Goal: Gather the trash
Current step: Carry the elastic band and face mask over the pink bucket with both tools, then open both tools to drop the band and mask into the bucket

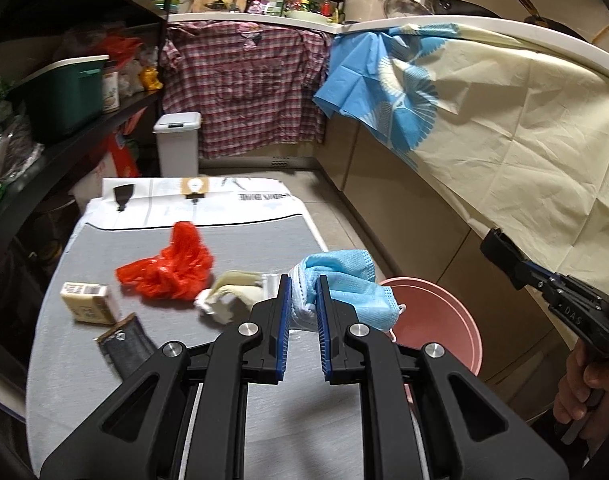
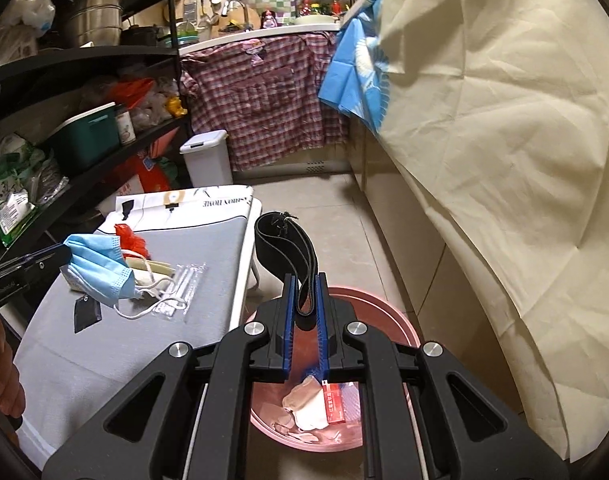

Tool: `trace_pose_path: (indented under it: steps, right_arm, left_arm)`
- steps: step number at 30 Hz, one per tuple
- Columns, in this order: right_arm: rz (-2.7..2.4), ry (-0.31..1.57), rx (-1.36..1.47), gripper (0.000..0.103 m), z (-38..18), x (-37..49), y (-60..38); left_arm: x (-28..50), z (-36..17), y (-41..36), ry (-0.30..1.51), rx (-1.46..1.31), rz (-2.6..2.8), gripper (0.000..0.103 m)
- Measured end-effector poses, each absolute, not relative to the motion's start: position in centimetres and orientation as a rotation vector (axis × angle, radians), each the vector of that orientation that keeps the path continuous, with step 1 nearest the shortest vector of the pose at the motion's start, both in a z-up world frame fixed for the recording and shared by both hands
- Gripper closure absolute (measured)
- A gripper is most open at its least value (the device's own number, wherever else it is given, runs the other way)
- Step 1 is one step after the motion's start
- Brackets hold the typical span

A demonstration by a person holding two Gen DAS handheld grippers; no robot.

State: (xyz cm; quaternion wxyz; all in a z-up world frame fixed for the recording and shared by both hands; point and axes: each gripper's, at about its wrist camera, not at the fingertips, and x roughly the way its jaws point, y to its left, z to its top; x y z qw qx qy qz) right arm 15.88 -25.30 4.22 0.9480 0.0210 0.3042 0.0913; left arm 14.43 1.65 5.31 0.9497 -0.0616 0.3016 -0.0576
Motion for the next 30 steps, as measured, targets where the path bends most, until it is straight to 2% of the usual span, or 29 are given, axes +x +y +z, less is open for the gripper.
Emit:
trace_pose_path:
  steps: [30]
  right_arm:
    - [0.142,0.67,0.045,0.093,2.5,17.2,-27.1]
  left_arm:
    - [18.6,1.3,-8.4,0.689,-0.006,-0.241,0.091]
